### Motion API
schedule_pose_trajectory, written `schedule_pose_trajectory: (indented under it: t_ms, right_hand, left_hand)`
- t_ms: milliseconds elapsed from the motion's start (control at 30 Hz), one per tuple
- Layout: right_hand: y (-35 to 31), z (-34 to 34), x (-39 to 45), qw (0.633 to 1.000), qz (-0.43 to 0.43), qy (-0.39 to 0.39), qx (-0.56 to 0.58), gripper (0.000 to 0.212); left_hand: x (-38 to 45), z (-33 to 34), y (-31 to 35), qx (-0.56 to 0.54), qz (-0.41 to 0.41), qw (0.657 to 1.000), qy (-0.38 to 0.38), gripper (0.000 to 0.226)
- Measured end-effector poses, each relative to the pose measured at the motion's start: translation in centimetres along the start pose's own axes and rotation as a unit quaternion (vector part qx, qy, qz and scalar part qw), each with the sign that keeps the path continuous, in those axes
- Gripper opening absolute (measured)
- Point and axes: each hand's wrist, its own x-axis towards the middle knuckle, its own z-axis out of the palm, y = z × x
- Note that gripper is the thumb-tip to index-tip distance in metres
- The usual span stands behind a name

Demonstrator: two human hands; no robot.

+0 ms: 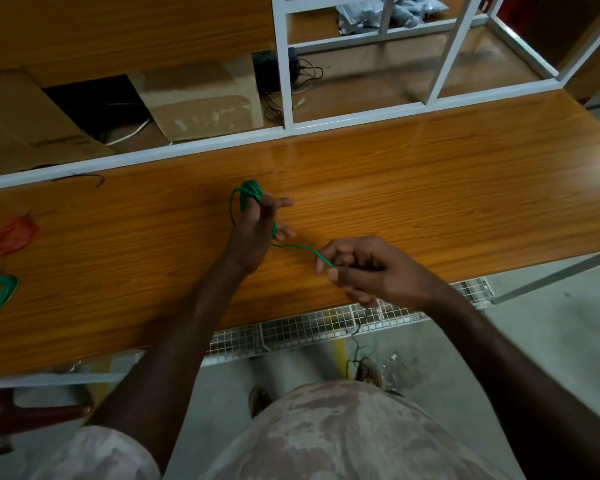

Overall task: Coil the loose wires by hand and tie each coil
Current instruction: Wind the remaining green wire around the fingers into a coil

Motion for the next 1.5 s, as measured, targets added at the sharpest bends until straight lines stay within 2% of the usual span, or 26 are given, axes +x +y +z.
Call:
schedule_pose_trajectory:
  t_ms: [33, 100, 133, 167, 233, 300, 400, 533, 733, 967, 1067, 1167, 1233, 1300, 1367, 1433, 1467, 1500]
  right_hand:
    - [-0.4, -0.6, -0.2, 1.000, -0.007, 0.007, 0.009, 0.013]
    - [-1.2, -2.0, -0.5, 0.999, -0.030, 0.027, 0.013, 0.021]
    - [-1.6, -2.8, -0.6, 0.998, -0.045, 0.043, 0.010, 0.022]
    - [-1.9, -3.6, -0.6, 0.996, -0.058, 0.065, 0.012, 0.020]
    - [-2.3, -5.3, -0.2, 0.989, -0.072, 0.120, 0.049, 0.016]
    - [-2.0, -6.9, 0.5, 0.979, -0.071, 0.170, 0.090, 0.019]
    - [-0.5, -8.5, 2.2, 0.967, -0.057, 0.238, 0.068, 0.022]
    - [2.4, -8.9, 3.6, 0.958, -0.029, 0.285, 0.034, 0.020]
    - [6.2, -6.6, 3.5, 0.970, 0.049, 0.238, 0.024, 0.020]
    - [6.4, -4.0, 2.1, 0.981, 0.083, 0.176, 0.012, 0.020]
    - [5.5, -2.1, 1.5, 0.988, 0.101, 0.120, 0.009, 0.027]
    - [4.4, -0.1, 1.2, 0.994, 0.094, 0.045, 0.018, 0.038]
    - [3.6, 0.9, 1.0, 0.996, 0.094, -0.001, -0.001, 0.040]
    - [2.8, 1.2, 0.4, 0.995, 0.090, -0.039, -0.018, 0.039]
    - [1.7, 1.1, -0.4, 0.994, 0.074, -0.074, -0.043, 0.038]
    - [0.8, 0.6, -1.0, 0.993, 0.073, -0.094, -0.025, 0.036]
    - [0.4, 0.2, -1.3, 0.992, 0.081, -0.094, -0.005, 0.034]
    - [0.1, -0.4, -1.7, 0.992, 0.088, -0.088, 0.006, 0.031]
  left_hand:
    - [-0.4, -0.2, -0.3, 0.025, -0.011, 0.999, -0.025, 0.121]
    - [-1.1, -0.5, -0.7, 0.085, -0.018, 0.994, -0.072, 0.091]
    - [-1.4, -0.4, -1.0, 0.109, -0.018, 0.991, -0.082, 0.087]
    - [-1.7, -0.3, -1.2, 0.121, -0.018, 0.989, -0.085, 0.091]
    - [-2.4, 0.2, -1.8, 0.127, -0.030, 0.987, -0.091, 0.112]
    - [-3.2, 1.1, -2.3, 0.067, -0.051, 0.990, -0.116, 0.116]
    - [-4.6, 2.9, -1.7, -0.101, -0.075, 0.981, -0.147, 0.090]
    - [-5.6, 3.5, 1.1, -0.187, -0.091, 0.963, -0.169, 0.075]
    - [-4.7, 2.2, 3.6, -0.340, -0.094, 0.923, -0.153, 0.076]
    - [-3.0, 1.3, 4.2, -0.438, -0.056, 0.890, -0.118, 0.111]
    - [-2.5, 1.6, 5.0, -0.452, -0.051, 0.887, -0.080, 0.114]
    - [-1.6, 1.8, 5.2, -0.416, -0.046, 0.906, -0.054, 0.112]
    - [-0.7, 1.8, 4.7, -0.372, -0.032, 0.927, -0.040, 0.125]
    - [0.1, 1.6, 4.0, -0.282, -0.009, 0.959, -0.021, 0.139]
    - [0.4, 1.4, 3.1, -0.156, 0.020, 0.987, -0.010, 0.129]
    - [0.4, 0.9, 2.5, -0.025, 0.041, 0.999, -0.024, 0.103]
    - [0.2, 0.6, 2.2, 0.034, 0.037, 0.998, -0.045, 0.101]
    - [0.1, 0.5, 1.8, 0.090, 0.029, 0.993, -0.066, 0.107]
